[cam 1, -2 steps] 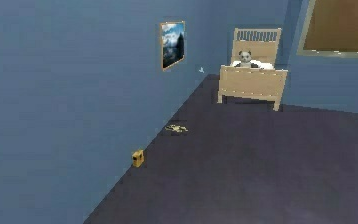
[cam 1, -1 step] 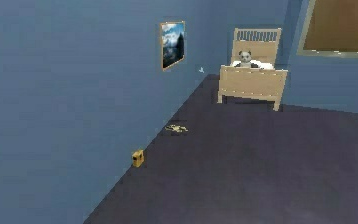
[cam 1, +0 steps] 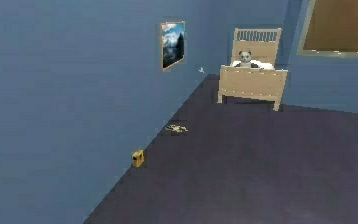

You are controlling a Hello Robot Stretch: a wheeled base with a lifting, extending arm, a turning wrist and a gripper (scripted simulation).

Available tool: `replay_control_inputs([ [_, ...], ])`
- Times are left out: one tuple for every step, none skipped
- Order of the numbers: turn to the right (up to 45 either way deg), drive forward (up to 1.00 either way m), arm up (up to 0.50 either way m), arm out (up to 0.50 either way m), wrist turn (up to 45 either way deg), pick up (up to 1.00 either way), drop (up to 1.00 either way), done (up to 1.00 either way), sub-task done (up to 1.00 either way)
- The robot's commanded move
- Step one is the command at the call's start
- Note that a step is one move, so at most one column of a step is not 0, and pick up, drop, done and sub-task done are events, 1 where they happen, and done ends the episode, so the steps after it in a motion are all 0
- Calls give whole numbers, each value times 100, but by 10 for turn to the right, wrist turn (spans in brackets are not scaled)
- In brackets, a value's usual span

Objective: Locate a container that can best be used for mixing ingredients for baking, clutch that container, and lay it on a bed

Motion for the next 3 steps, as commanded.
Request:
replay_control_inputs([
  [0, 0, 0, 0, -450, 0, 0, 0, 0],
  [0, 0, 0, 0, -450, 0, 0, 0, 0],
  [0, 0, 0, 0, -450, 0, 0, 0, 0],
])
